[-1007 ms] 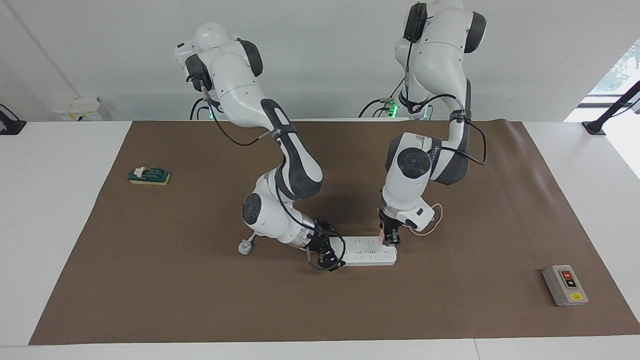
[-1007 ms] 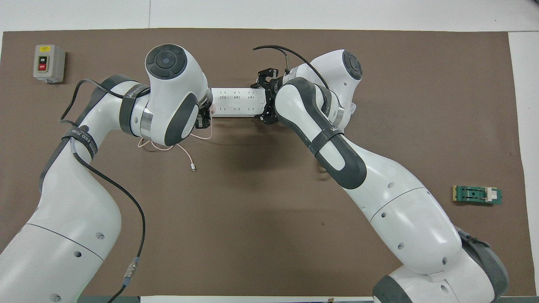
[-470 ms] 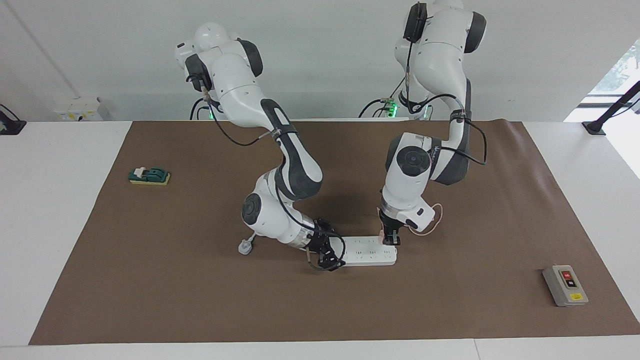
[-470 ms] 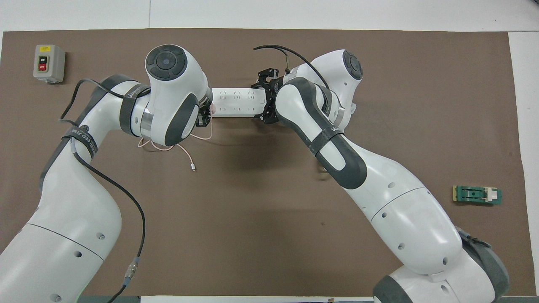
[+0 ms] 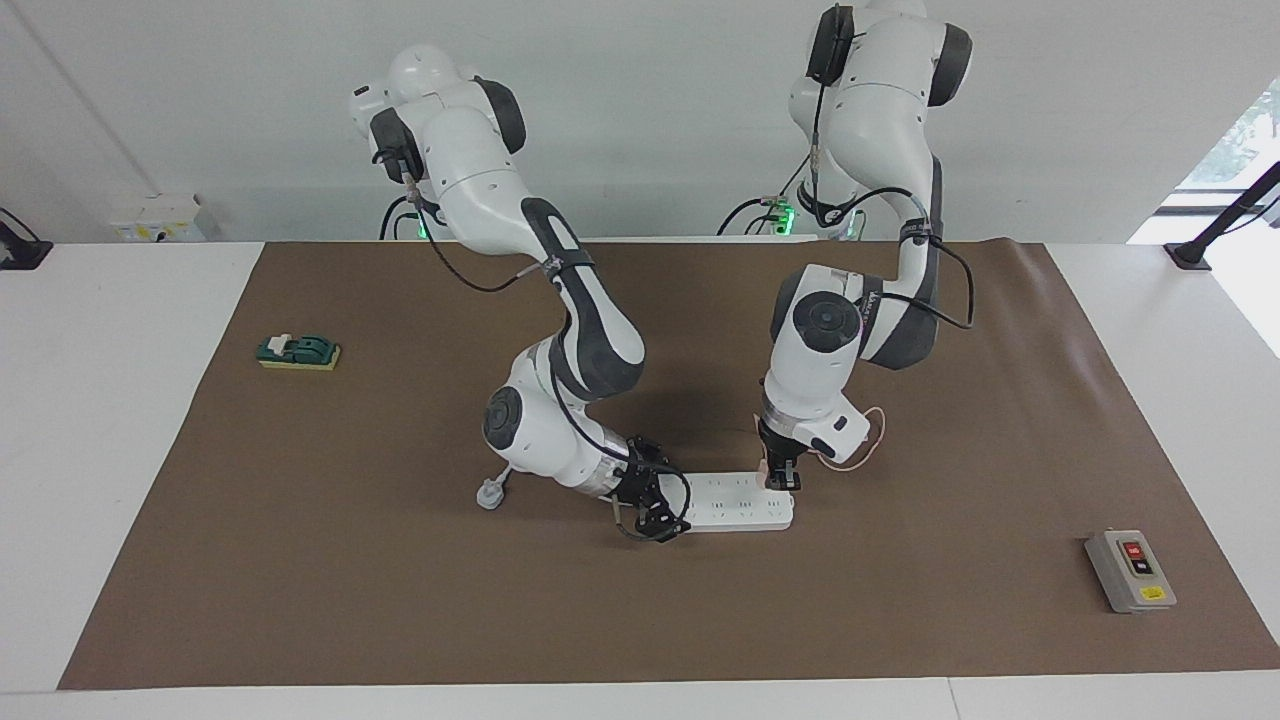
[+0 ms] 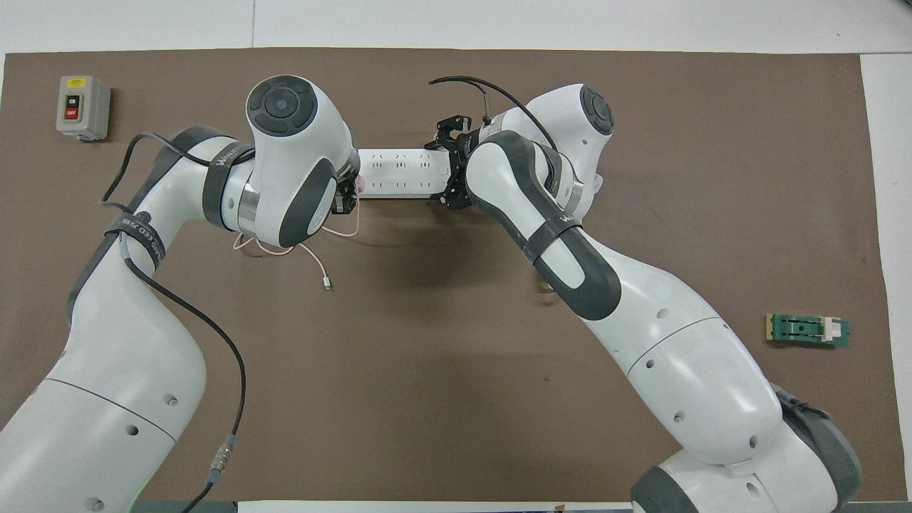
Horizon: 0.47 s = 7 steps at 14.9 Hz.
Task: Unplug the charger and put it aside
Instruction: 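Grip the pink charger with the left gripper and pull it from the strip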
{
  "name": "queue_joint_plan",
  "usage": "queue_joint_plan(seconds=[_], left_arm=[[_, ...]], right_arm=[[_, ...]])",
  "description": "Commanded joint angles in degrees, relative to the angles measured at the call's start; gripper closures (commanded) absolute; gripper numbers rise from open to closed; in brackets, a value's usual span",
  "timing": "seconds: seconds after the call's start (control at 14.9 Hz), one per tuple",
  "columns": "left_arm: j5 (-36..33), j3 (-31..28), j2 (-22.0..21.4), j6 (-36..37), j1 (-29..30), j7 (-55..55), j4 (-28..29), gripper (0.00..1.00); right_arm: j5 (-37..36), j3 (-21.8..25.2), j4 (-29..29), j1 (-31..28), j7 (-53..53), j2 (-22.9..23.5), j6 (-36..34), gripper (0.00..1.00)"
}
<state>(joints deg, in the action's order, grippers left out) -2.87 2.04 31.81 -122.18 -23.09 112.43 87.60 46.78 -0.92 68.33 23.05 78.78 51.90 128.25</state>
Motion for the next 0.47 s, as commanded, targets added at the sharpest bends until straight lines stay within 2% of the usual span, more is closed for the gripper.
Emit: queue_joint_plan(seconds=[0.0,0.4], left_arm=[[-0.8,-0.8,-1.0,5.5,-1.7,0.9,-1.0,1.0],[-0.7,-0.8,-1.5,13.5,-1.8,0.5,-5.6,1.0]], right_arm=[[0.2,-0.1,-0.5,-0.5,-1.8,1.0,1.7,0.38],[0.2,-0.1,-0.6,-0.5,-1.8,0.9,1.4,0.38]])
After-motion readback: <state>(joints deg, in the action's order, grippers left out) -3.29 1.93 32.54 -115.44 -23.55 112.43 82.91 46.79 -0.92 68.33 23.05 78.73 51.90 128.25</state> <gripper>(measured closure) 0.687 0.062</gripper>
